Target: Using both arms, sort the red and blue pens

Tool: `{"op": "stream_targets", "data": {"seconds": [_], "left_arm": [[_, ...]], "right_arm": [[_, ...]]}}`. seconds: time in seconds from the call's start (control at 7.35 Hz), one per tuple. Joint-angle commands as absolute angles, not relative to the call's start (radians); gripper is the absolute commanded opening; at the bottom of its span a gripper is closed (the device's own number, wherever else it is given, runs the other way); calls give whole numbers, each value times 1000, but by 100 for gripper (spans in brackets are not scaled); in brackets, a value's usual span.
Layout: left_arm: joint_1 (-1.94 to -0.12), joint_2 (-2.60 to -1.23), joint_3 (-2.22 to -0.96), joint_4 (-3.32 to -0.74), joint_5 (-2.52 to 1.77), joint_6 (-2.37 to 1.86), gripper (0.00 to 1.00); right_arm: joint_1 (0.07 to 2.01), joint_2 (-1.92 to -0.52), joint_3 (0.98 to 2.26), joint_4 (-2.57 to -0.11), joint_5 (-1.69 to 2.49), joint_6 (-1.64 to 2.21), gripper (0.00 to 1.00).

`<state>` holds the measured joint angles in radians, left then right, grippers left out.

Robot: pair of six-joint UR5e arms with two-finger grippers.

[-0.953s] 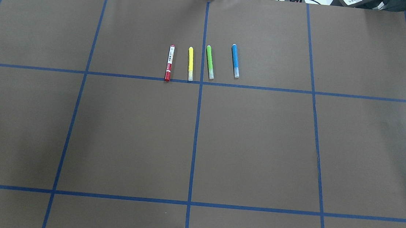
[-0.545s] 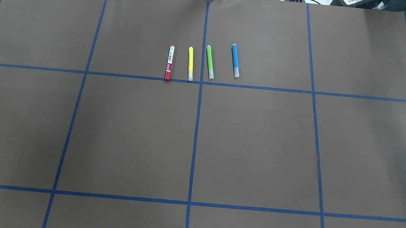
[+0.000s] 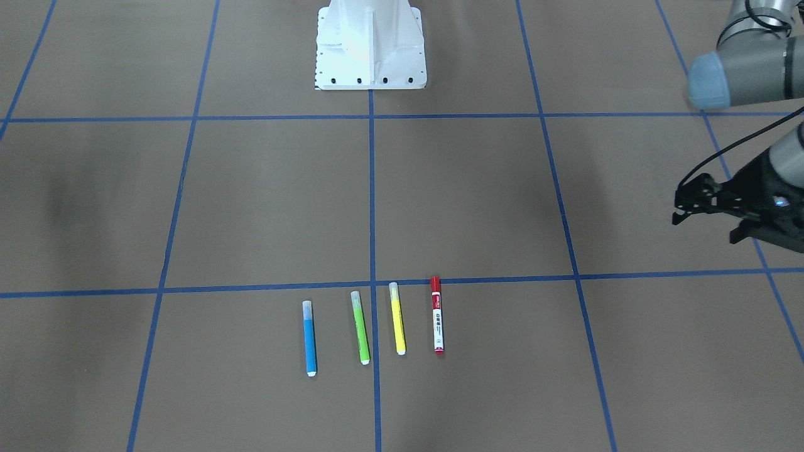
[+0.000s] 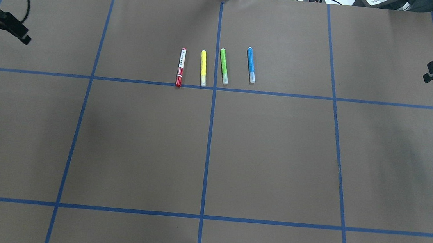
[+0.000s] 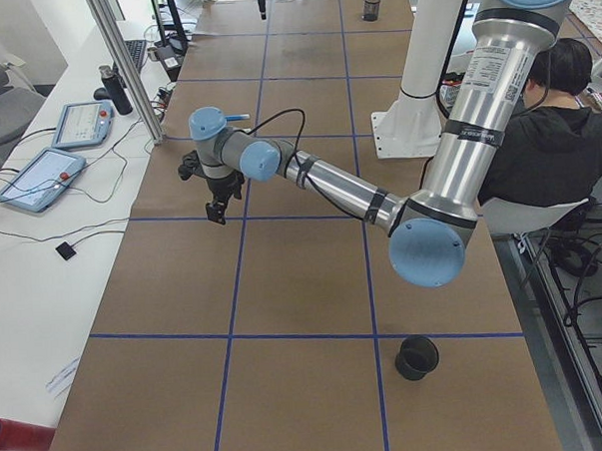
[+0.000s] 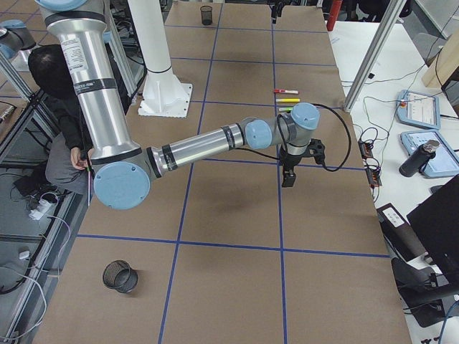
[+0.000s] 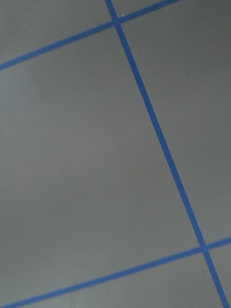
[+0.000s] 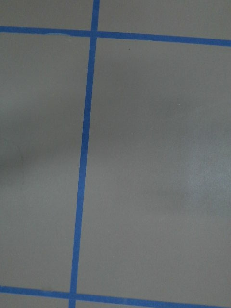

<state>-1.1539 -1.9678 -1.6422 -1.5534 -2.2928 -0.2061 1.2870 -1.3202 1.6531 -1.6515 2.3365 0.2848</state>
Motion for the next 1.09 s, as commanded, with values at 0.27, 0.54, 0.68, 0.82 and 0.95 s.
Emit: {"op": "stream_targets", "data": {"seconds": [0.27,0.54,0.68,0.82,0.95], "left_arm": [[-932,-2360,-1328,-1565,-2290,-544,99],[-901,-2453,-1174,-1677,-2277,-566,99],[-879,-2457,-1142,-1750,-2266,-659,99],[-836,-2462,-1125,-1805,-2190,-708,99],[-800,-2474,-1117,-1812,-2098,-721,97]], "right_arm": [[1256,-1321,1658,-1600,2339,293,100],[1255,-1324,1658,-1600,2353,293,100],[1255,-1324,1657,-1600,2353,293,100],[1255,-1324,1657,-1600,2355,293,100],[1249,-1324,1657,-1600,2353,293,100]]}}
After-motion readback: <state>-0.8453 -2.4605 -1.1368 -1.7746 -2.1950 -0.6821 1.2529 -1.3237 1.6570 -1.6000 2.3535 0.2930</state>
